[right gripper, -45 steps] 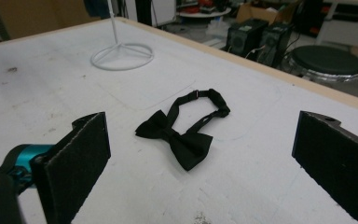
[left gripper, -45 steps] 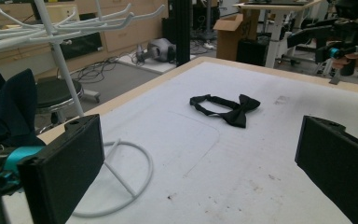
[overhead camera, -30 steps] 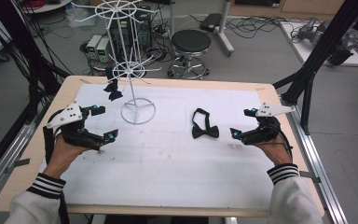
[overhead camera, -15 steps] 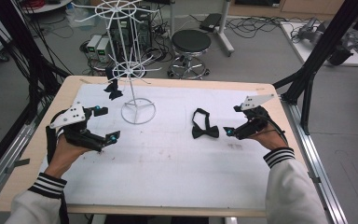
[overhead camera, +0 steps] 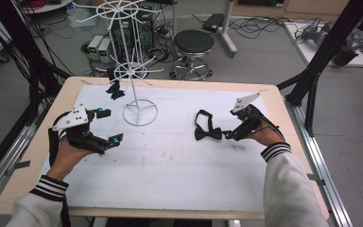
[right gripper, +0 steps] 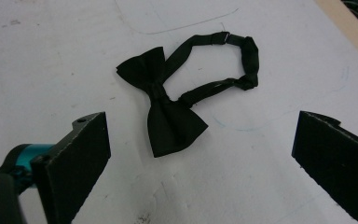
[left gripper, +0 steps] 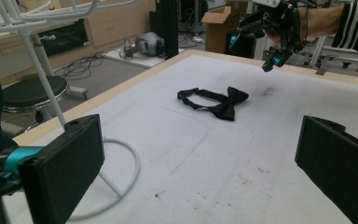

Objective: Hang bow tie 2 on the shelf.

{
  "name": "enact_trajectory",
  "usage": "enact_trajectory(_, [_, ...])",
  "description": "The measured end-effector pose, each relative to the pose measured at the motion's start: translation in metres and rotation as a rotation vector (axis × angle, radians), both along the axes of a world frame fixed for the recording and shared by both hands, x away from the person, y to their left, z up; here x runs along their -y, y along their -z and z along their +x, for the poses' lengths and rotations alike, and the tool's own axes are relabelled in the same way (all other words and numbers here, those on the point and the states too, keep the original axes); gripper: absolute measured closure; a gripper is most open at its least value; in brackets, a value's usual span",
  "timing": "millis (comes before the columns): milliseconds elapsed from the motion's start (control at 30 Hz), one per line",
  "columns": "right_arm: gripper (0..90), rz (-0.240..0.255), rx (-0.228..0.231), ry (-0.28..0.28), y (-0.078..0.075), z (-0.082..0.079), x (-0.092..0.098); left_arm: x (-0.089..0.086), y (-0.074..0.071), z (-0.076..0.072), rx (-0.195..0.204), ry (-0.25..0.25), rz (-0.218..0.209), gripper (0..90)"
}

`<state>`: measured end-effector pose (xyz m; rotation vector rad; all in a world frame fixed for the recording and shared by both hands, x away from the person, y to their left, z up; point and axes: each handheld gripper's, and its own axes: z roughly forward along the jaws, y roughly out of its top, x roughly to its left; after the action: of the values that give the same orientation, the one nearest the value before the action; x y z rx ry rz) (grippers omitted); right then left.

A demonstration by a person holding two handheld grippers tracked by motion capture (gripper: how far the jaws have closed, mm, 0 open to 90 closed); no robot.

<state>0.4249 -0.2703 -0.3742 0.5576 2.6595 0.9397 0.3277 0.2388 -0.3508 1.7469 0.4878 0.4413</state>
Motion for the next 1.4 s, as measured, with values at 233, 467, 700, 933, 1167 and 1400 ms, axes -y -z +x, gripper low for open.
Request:
enact_trajectory(233, [3.5,-0.048,-0.017,0.0,0.01,0.005,-0.011,0.002,0.001,0.0,-0.005,-0.001,0.005,1.7])
enact_trajectory(467, [4.6,-0.099,-0.039,-0.006,0.021,0.011,-0.02,0.004,0.001,0.0,-0.009,0.002,0.014,1.7])
enact_trajectory(700, [5.8,-0.133,-0.074,0.009,0.03,0.014,-0.027,0.005,0.002,0.0,-0.013,0.009,0.009,1.7])
enact_trajectory(933, [14.6,-0.137,-0.1,-0.012,0.034,0.016,-0.031,0.006,0.003,0.001,-0.014,0.015,0.005,1.7])
enact_trajectory(1167, [19.0,-0.143,-0.135,0.008,0.04,0.018,-0.034,0.004,0.003,0.0,-0.013,0.015,0.002,1.7])
enact_trajectory(1400, [32.8,-0.154,-0.143,0.019,0.041,0.019,-0.033,0.004,0.003,-0.001,-0.009,0.017,0.0,1.7])
